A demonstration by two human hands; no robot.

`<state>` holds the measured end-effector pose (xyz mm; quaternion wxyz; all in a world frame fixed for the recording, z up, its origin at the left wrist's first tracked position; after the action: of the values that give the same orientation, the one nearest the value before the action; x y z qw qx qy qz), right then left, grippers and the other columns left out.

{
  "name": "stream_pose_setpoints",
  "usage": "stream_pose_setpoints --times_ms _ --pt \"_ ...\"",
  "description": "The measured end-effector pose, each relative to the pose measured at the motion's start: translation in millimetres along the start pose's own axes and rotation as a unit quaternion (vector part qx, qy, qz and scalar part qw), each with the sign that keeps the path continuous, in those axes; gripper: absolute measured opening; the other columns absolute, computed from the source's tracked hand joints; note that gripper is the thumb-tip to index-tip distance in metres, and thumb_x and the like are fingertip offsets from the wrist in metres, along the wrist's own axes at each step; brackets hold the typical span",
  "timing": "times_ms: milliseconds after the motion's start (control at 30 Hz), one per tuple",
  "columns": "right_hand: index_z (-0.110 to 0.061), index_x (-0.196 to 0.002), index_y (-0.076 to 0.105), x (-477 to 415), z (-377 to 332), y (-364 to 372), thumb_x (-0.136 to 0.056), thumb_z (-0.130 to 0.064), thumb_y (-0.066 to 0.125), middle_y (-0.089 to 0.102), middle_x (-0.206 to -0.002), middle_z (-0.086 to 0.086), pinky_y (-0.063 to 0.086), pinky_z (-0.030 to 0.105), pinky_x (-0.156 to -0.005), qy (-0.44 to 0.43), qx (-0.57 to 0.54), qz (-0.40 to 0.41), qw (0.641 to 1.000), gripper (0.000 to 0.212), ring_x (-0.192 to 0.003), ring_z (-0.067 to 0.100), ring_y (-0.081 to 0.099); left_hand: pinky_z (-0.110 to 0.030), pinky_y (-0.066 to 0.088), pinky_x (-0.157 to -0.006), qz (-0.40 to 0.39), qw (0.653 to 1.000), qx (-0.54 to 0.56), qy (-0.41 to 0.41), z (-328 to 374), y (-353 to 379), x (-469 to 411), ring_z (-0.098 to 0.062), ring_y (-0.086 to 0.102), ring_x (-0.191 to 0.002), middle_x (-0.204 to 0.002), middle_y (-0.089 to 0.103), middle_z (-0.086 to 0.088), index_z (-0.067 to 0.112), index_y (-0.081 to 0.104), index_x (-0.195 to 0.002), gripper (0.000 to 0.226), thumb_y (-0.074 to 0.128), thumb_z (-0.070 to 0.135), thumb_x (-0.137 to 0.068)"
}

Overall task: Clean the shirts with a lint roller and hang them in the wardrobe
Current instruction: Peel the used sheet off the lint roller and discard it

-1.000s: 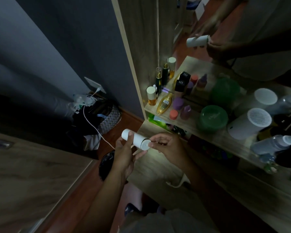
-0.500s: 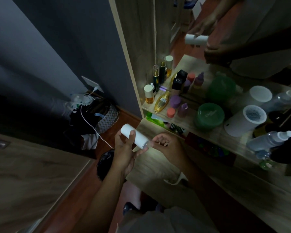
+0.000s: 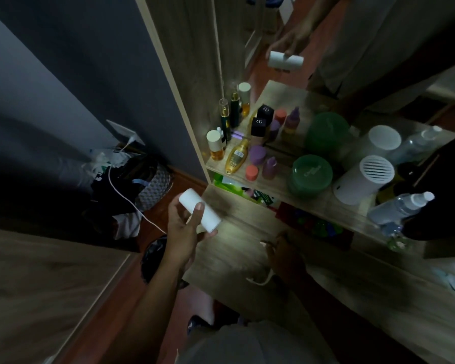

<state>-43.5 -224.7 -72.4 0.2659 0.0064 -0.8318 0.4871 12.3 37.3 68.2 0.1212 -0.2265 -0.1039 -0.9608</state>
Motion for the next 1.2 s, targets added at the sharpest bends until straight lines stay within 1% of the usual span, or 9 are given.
stream_pose_setpoints --times_ms 167,467,567,667,733,800,900,1000,1200 --pt "-0.006 -0.117 0.059 1 -4 12 -0.104 -0.033 0.039 0.064 -0.111 0.011 0.041 0.032 -0.078 -0.016 0.017 -0.065 0.998 0.036 -0.107 0.03 0.063 -0.044 0.059 -0.069 -0.005 1.0 -0.002 0.001 1 1 -2 -0.028 0.066 -0.105 -0.126 0.057 -0.008 0.025 0.043 -0.139 0.051 0.067 0.023 -0.094" --pt "-0.009 -0.132 0.05 -4 -66 0 -0.106 -0.025 0.036 0.06 -0.123 0.011 0.044 0.027 -0.094 -0.157 0.063 -0.041 0.985 0.034 -0.114 0.023 0.06 -0.044 0.06 -0.068 -0.001 1.0 -0.005 -0.006 3 -12 -7 -0.025 0.068 -0.106 -0.131 0.057 -0.009 0.026 0.043 -0.14 0.053 0.067 0.024 -0.094" --pt "-0.004 -0.15 0.026 -1 -103 -24 -0.1 -0.027 0.049 0.05 -0.137 0.018 0.045 0.033 -0.099 -0.264 0.146 0.003 0.954 0.06 -0.117 0.026 0.056 -0.043 0.059 -0.068 -0.006 1.0 0.002 -0.01 8 -14 -9 -0.025 0.068 -0.107 -0.13 0.059 -0.009 0.025 0.046 -0.138 0.056 0.071 0.03 -0.087" --pt "-0.019 -0.144 0.044 5 -142 -62 -0.053 -0.05 0.088 0.069 -0.101 -0.002 0.049 0.018 -0.087 -0.309 0.138 0.007 0.941 0.106 -0.1 0.006 0.058 -0.043 0.059 -0.069 -0.023 1.0 -0.012 -0.008 12 -11 -9 -0.028 0.067 -0.112 -0.128 0.063 -0.006 0.027 0.049 -0.136 0.057 0.073 0.033 -0.085" --pt "-0.038 -0.137 0.044 7 -165 -101 -0.048 -0.063 0.084 0.063 -0.073 -0.02 0.037 0.0 -0.084 -0.32 0.086 0.088 0.939 0.101 -0.102 -0.01 0.047 -0.047 0.06 -0.07 -0.032 0.999 -0.031 -0.002 14 -9 -9 -0.03 0.066 -0.114 -0.125 0.064 -0.005 0.03 0.051 -0.134 0.056 0.073 0.036 -0.083" --pt "-0.02 -0.125 0.062 18 -181 -110 -0.042 -0.049 0.093 0.07 -0.088 -0.006 0.052 0.018 -0.081 -0.372 0.146 0.087 0.913 0.094 -0.093 0.005 0.063 -0.06 0.06 -0.076 -0.042 0.998 -0.048 -0.002 14 -7 -7 -0.033 0.065 -0.117 -0.121 0.066 -0.003 0.033 0.053 -0.132 0.053 0.073 0.038 -0.083" --pt "-0.011 -0.107 0.061 21 -197 -139 -0.089 -0.038 0.065 0.064 -0.081 0.008 0.052 0.028 -0.06 -0.371 0.004 0.032 0.928 0.033 -0.063 0.015 0.06 -0.056 0.058 -0.079 -0.069 0.995 -0.066 -0.001 15 -1 -3 -0.032 0.064 -0.118 -0.124 0.068 -0.002 0.035 0.051 -0.133 0.052 0.071 0.037 -0.085" --pt "-0.011 -0.104 0.056 14 -201 -137 -0.104 -0.043 0.029 0.059 -0.071 0.006 0.043 0.026 -0.051 -0.35 -0.02 0.008 0.936 0.043 -0.054 0.015 0.053 -0.051 0.06 -0.079 -0.085 0.994 -0.066 -0.003 16 2 0 -0.032 0.064 -0.119 -0.128 0.067 -0.004 0.035 0.05 -0.135 0.053 0.07 0.037 -0.086" --pt "-0.009 -0.097 0.059 19 -204 -145 -0.105 -0.034 0.038 0.064 -0.079 0.008 0.039 0.018 -0.048 -0.34 -0.025 0.034 0.939 0.033 -0.058 0.01 0.058 -0.046 0.058 -0.078 -0.112 0.992 -0.049 -0.017 16 11 6 -0.017 0.07 -0.103 -0.114 0.074 0.006 0.029 0.052 -0.134 0.045 0.065 0.027 -0.091"
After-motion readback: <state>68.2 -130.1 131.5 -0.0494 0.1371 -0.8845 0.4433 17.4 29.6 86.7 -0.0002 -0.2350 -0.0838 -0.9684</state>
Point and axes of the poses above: each hand's wrist, its own x-axis away from the middle knuckle, its own y-axis out of the palm, z = x × y, the point moved 8 cm from there along -x, towards the middle knuckle
